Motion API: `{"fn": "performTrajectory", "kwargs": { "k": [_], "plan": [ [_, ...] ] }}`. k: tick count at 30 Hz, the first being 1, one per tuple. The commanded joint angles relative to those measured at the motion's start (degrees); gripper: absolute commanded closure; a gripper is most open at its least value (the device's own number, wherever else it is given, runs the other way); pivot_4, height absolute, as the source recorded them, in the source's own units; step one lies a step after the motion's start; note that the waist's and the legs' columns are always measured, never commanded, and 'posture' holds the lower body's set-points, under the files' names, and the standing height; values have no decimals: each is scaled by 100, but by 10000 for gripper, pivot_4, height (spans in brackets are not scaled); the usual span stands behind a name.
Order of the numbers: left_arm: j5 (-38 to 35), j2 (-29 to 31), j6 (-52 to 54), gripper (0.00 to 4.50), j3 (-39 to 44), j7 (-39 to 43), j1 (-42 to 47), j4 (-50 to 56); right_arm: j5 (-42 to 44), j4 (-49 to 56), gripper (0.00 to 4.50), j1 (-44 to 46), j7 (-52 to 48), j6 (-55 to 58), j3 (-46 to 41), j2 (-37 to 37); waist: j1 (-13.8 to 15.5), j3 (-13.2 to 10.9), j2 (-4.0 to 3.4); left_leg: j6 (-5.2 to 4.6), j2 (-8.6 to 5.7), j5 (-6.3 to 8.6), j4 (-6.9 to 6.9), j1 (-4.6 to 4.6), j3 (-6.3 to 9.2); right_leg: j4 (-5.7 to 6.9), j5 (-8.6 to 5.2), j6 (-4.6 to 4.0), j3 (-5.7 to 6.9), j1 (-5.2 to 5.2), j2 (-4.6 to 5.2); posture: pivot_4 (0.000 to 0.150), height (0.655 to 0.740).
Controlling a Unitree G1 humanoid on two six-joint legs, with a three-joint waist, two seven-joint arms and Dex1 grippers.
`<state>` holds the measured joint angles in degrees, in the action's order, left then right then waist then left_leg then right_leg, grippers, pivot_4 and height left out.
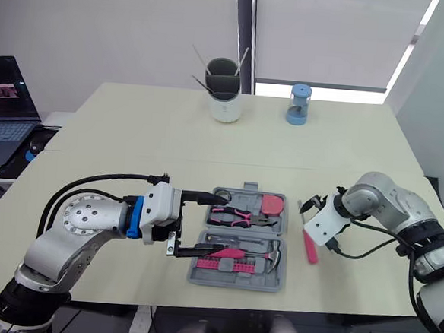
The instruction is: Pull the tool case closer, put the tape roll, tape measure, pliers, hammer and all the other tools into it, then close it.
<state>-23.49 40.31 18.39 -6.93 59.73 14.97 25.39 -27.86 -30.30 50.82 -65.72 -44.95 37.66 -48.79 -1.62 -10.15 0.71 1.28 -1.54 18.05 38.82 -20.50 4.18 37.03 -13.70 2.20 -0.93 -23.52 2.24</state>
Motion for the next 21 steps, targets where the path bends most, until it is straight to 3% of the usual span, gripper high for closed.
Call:
{"fn": "performTrajectory", "kwargs": {
  "k": [1,7,21],
  "plan": [
    [9,54,-28,0,136,-125,-66,326,-425,-392,19599,323,38,-767,173,-1,13,0,-1,0,-1,0,1,-2,2,0,0,0,0,-1,1,1500,7400],
    [7,104,-2,0,170,-233,-216,447,-1155,-934,19599,658,486,-1650,490,243,2,0,-1,4,1,-2,0,-4,2,2,2,-4,-1,-6,1,1500,7400],
    [-29,162,104,0,180,-345,-335,604,-2662,-1673,19599,1149,1751,-2119,971,661,-9,-1,-2,13,1,-7,1,-4,-1,7,6,-10,-2,-8,-3,1500,7400]
  ]
}}
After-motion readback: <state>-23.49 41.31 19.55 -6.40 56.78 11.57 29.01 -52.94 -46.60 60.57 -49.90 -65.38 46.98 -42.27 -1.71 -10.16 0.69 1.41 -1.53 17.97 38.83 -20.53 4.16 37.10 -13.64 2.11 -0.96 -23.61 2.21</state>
